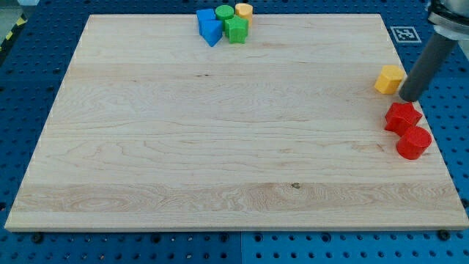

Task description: Move the yellow hexagon towards top

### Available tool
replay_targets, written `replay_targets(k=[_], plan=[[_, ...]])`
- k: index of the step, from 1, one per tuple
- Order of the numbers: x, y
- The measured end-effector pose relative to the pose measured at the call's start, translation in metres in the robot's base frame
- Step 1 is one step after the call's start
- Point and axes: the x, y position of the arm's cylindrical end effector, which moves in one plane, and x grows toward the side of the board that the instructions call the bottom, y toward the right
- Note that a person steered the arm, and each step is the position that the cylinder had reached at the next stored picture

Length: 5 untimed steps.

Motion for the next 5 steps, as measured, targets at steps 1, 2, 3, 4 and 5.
replay_targets(k=[1,2,3,4,5], plan=[[-0.021,-0.017],[-0.021,-0.02],[-0.021,-0.02],[-0.048,-0.02],[-0.054,-0.022]])
